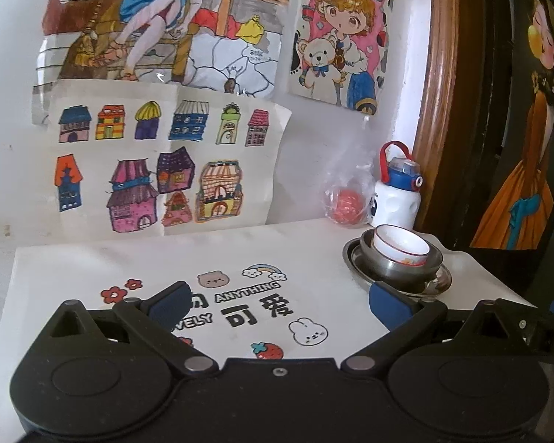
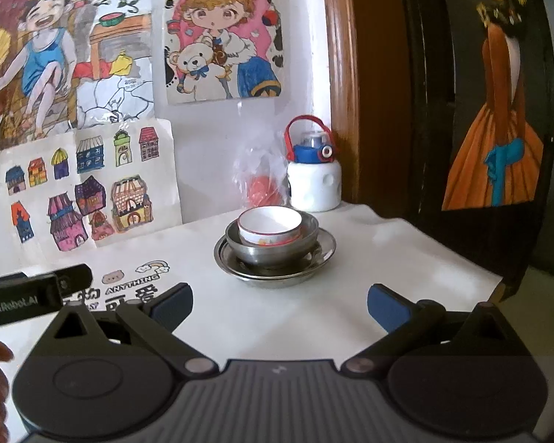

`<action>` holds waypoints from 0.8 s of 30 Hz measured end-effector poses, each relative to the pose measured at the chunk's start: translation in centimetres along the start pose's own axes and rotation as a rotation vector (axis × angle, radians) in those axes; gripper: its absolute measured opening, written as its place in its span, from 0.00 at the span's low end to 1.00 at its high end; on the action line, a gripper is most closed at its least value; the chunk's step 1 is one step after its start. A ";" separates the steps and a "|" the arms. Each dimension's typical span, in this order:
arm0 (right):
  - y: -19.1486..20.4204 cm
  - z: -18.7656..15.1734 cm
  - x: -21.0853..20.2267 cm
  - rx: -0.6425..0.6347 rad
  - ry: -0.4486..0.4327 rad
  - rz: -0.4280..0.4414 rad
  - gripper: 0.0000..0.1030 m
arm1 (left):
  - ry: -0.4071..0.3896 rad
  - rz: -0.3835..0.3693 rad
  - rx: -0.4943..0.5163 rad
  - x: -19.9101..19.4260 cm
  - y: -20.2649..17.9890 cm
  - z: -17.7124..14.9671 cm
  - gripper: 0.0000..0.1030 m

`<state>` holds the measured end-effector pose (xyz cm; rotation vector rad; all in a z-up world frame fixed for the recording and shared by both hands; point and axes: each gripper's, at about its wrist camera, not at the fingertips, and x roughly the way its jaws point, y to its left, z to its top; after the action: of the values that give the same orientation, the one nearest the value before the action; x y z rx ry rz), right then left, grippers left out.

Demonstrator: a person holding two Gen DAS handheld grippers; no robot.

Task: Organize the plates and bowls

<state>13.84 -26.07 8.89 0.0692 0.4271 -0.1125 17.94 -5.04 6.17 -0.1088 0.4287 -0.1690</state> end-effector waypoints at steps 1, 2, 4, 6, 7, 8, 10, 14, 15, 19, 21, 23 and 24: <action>0.1 -0.1 -0.2 -0.003 -0.003 -0.002 1.00 | -0.002 0.000 -0.002 -0.2 0.1 -0.1 0.99; 0.0 -0.1 -0.4 -0.001 -0.006 0.002 1.00 | -0.002 0.000 -0.004 -0.4 0.1 -0.2 0.99; 0.1 -0.2 -0.7 0.003 -0.013 0.005 1.00 | -0.002 0.002 -0.009 -0.6 0.2 -0.3 0.99; 0.1 -0.3 -0.9 0.005 -0.020 0.004 1.00 | -0.001 0.003 -0.009 -0.8 0.2 -0.5 0.99; 0.1 -0.4 -1.0 0.007 -0.022 0.005 1.00 | 0.001 0.002 -0.008 -0.9 0.1 -0.5 0.99; 0.0 -0.5 -1.1 0.010 -0.022 0.007 1.00 | 0.001 0.003 -0.005 -1.0 0.1 -0.6 0.99; 0.0 -0.8 -1.2 0.016 -0.025 0.009 1.00 | -0.003 0.008 -0.002 -1.3 0.1 -0.8 0.99; 0.0 -1.4 -1.4 0.028 -0.028 0.014 1.00 | 0.000 0.014 0.004 -1.9 0.2 -1.2 0.99; 0.1 -1.6 -1.5 0.030 -0.033 0.012 1.00 | 0.000 0.015 0.005 -2.0 0.2 -1.3 0.99; -0.1 -2.2 -1.8 0.049 -0.050 0.005 1.00 | 0.003 0.023 0.007 -2.6 0.4 -2.0 0.99; -0.1 -2.5 -2.0 0.055 -0.058 0.000 1.00 | 0.004 0.025 0.008 -2.9 0.4 -2.3 0.99; 0.0 -2.7 -2.1 0.050 -0.064 0.000 1.00 | 0.006 0.030 0.004 -3.2 0.5 -2.6 0.99; 0.2 -2.8 -2.2 0.047 -0.067 0.001 1.00 | 0.008 0.032 0.000 -3.3 0.5 -2.8 0.99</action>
<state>10.72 -25.46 7.22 0.1115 0.3571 -0.1231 13.87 -4.10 4.87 -0.1011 0.4381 -0.1385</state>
